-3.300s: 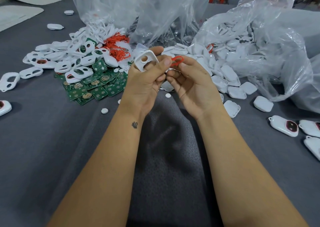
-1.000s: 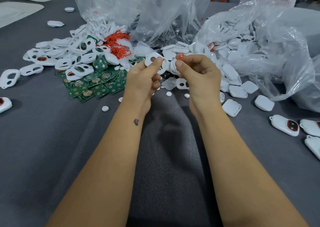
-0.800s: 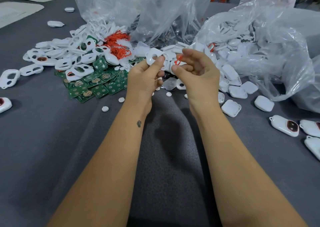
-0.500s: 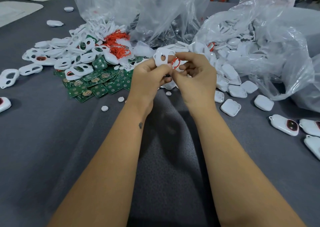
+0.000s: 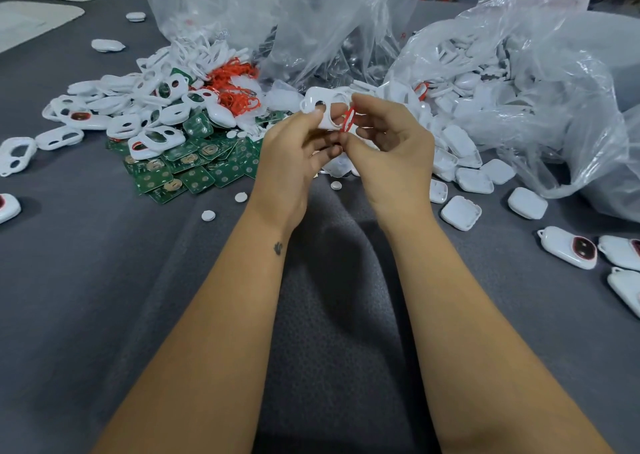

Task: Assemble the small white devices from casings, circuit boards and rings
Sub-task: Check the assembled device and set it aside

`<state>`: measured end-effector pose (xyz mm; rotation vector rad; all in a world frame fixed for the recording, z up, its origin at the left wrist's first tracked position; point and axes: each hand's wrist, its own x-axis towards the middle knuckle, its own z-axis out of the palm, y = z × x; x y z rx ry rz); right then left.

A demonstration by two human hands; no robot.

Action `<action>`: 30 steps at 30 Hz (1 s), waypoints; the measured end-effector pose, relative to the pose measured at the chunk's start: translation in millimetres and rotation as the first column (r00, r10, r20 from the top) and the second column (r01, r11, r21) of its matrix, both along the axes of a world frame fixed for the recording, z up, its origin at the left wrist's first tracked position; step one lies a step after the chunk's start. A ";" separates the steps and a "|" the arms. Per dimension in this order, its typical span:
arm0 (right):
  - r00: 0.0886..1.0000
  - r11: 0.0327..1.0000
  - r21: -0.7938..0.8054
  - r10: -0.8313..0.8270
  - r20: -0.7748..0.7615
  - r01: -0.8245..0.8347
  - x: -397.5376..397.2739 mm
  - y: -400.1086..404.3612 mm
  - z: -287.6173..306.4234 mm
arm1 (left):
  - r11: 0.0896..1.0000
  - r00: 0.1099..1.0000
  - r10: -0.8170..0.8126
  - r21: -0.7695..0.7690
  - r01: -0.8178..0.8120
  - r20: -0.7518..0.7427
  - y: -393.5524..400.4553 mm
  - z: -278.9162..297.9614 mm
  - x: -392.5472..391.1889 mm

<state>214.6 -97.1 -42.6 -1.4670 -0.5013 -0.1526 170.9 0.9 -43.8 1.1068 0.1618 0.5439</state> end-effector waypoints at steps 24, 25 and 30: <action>0.994 0.980 -0.175 -0.076 0.083 0.090 2.5 0.0 -3.7 | 0.980 0.993 0.078 0.191 -0.060 -0.086 -2.4 -3.1 -0.2; 0.992 0.978 -0.185 -0.081 0.095 0.097 2.9 0.2 -3.6 | 0.979 0.993 0.079 0.197 -0.060 -0.090 -2.2 -3.5 0.1; 0.986 0.968 -0.217 -0.101 0.132 0.128 4.0 1.0 -4.8 | 0.976 0.991 0.074 0.211 -0.050 -0.108 -1.0 -4.6 0.8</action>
